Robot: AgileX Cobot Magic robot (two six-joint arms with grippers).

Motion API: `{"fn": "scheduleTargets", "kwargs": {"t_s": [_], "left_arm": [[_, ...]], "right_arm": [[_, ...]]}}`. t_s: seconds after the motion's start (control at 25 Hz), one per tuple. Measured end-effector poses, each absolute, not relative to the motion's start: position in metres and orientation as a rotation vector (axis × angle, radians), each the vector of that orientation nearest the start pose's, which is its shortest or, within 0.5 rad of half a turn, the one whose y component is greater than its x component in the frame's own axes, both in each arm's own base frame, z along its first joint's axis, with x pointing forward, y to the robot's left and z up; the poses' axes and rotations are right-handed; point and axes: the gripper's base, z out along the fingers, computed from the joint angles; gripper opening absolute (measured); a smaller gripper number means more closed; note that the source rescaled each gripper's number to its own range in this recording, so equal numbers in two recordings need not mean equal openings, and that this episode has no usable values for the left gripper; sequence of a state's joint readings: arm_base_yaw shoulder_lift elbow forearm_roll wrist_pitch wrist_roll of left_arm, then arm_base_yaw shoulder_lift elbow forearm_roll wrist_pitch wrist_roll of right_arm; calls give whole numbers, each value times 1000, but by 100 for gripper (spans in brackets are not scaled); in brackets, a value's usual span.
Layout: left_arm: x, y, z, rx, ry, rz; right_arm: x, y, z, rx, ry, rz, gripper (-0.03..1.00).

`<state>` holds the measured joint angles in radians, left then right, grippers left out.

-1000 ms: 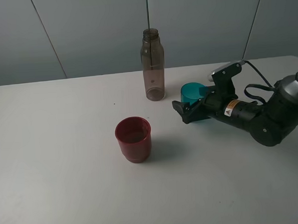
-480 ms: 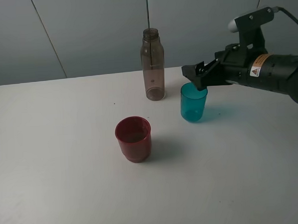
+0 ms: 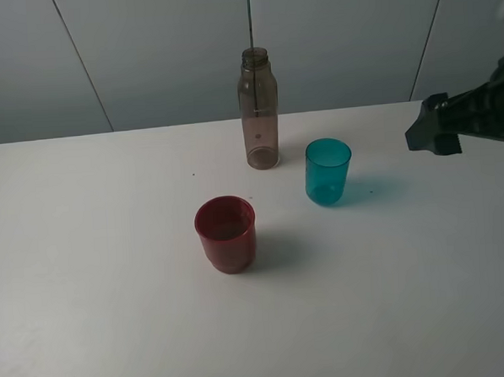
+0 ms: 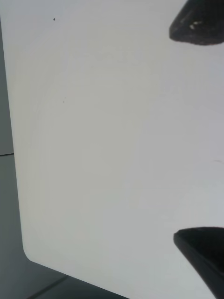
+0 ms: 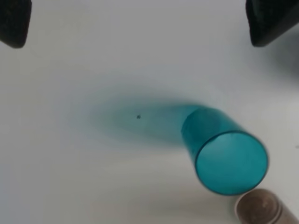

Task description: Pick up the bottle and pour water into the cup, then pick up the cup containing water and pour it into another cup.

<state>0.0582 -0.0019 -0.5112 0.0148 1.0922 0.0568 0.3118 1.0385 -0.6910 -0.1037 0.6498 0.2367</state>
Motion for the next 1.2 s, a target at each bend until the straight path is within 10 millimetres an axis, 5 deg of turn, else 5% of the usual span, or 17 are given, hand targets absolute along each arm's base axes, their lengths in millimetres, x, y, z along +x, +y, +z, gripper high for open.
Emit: {"fn": "scheduleTargets", "kwargs": {"t_s": [0.28,0.72,1.2], "left_arm": [[-8,1,278,-2,2064,89],[-8,1,278,-2,2064,89],[-8,1,278,-2,2064,89]], "right_arm": [[113,29,319,-108,2377,161,99],[12,-1,327,-150,2184,178,99],[-1,0,283,-235,2108,215,99]]}}
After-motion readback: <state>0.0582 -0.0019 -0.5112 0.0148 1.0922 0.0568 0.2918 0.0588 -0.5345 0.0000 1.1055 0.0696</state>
